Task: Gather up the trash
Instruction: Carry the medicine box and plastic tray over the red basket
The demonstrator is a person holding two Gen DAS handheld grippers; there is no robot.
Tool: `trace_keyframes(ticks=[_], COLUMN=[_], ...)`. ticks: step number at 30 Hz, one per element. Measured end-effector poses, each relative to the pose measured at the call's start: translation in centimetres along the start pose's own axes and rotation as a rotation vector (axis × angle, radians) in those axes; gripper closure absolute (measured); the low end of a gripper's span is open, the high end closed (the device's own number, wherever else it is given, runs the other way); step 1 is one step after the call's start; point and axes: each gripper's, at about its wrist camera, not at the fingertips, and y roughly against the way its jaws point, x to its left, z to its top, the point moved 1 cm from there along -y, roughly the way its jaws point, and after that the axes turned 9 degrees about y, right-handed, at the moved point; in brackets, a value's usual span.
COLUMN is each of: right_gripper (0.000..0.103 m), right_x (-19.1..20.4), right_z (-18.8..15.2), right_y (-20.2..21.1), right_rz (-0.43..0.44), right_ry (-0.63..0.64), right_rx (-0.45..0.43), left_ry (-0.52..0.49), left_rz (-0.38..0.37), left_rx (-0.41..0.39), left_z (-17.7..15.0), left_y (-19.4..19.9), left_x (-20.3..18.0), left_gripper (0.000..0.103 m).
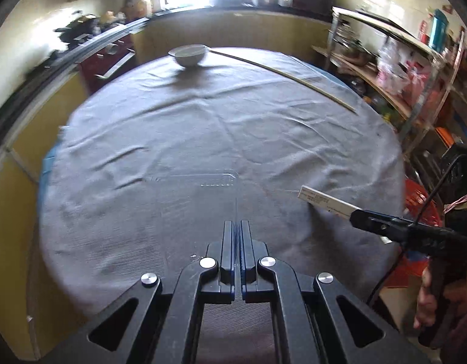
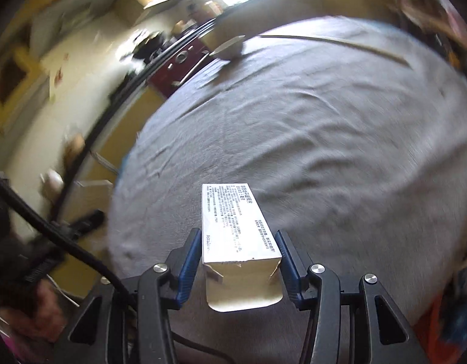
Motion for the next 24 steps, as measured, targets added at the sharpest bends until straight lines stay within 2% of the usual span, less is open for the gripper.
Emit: trace_keyframes(ticks=[4,11,16,18,21,24], right_gripper=[0.051,0.052,0.053,0.053,0.053,0.053], right_x=[-4.5,-11.1,-15.2,-16.8,-18.5,-19.1], right_z=[-1.4,-4.2,-6.3,-6.9,-7.7,-8.1], right_y=[2.8,7.9,12.8,14.9,17.7,19.8], right_rz=[0.094,0.222,0.239,0.214,0.111,-0.025], right_ry=[-0.189,-0.443,-0.562,-0.593,-0.595,-0.559], right_rx=[-0.039,-0.135,-0.251,-0.299,-0.343,-0.355], left_ry=[-0.026,-0.145,-0.253,-0.287,-0.338,-0.35], left_rz=[-0.065,-0.139,-0.228,-0.272,-0.363,-0.466], left_rx=[0.066,0.109,0.145,0.161,0.197,0.281], left_z=[0.5,1.1,1.2,1.0,0.7,0.2], left_y=[-2.0,-3.0,-3.8,-4.2,-5.0,-6.4], left_x=[-3.0,-10.2,-16.9,-19.7,-24.3,-28.1], left_gripper=[0.101,0.101,0.101,0.101,0.101,0.098])
